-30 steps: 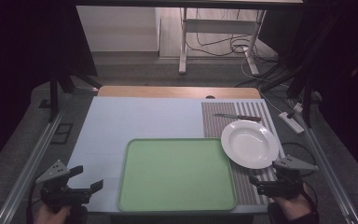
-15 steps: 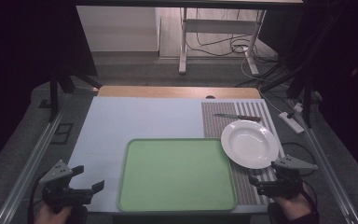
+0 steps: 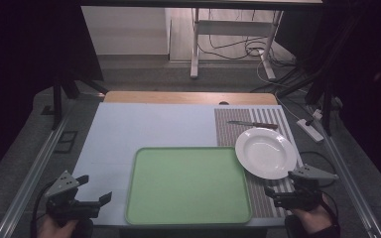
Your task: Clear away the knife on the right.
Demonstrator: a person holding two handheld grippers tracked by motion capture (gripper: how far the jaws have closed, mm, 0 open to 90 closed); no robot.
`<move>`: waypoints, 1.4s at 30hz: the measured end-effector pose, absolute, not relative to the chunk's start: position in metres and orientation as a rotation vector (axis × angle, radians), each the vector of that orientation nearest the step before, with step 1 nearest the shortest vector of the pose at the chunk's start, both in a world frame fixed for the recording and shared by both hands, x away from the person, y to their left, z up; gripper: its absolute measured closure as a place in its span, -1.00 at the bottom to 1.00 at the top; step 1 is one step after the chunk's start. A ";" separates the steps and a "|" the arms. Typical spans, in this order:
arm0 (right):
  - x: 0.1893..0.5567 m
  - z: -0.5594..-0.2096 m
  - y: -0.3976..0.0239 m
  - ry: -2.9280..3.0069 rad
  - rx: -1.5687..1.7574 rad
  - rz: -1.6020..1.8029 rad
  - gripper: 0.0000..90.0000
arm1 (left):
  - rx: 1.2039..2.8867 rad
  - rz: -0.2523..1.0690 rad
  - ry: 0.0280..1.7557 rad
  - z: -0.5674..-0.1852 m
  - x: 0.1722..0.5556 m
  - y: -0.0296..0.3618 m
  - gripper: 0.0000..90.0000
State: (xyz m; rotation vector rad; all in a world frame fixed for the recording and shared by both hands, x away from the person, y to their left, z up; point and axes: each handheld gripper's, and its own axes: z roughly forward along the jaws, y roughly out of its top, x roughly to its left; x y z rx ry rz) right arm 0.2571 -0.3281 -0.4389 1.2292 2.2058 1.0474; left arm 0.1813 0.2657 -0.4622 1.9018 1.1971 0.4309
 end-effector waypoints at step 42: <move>0.297 -0.441 -0.309 2.291 1.009 1.110 -0.99 | 1.906 0.405 1.202 -0.463 0.183 0.267 -0.96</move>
